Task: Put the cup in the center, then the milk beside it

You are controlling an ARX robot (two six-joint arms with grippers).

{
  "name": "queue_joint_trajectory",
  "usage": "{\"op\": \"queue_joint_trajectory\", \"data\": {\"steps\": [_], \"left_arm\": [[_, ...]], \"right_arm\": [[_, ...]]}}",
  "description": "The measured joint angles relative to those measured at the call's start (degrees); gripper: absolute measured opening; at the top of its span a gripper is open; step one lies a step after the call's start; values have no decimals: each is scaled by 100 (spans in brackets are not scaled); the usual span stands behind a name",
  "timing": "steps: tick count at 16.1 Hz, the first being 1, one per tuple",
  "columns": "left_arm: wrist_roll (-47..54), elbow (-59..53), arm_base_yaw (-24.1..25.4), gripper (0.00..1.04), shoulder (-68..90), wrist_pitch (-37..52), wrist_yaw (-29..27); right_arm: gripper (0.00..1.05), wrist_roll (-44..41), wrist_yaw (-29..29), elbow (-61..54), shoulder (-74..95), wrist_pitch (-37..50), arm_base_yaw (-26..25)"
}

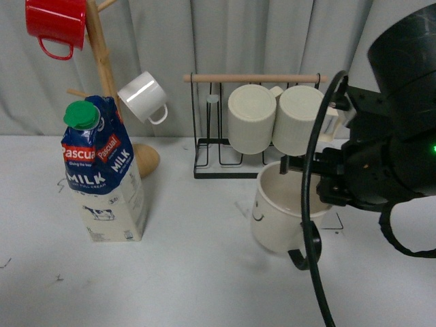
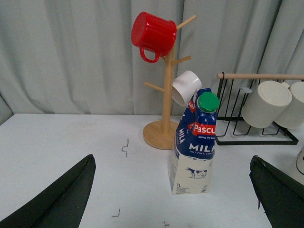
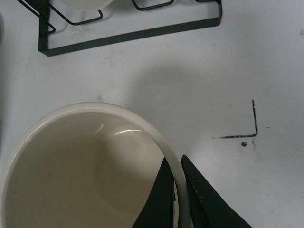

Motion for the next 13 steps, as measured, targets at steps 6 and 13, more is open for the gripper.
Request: {"op": "queue_joint_trajectory", "data": {"steps": [6, 13], "left_arm": [[0, 0, 0, 98, 0, -2, -2], [0, 0, 0, 98, 0, 0, -2]], "right_arm": [[3, 402, 426, 748, 592, -356, 299], [3, 415, 640, 717, 789, -306, 299]]}}
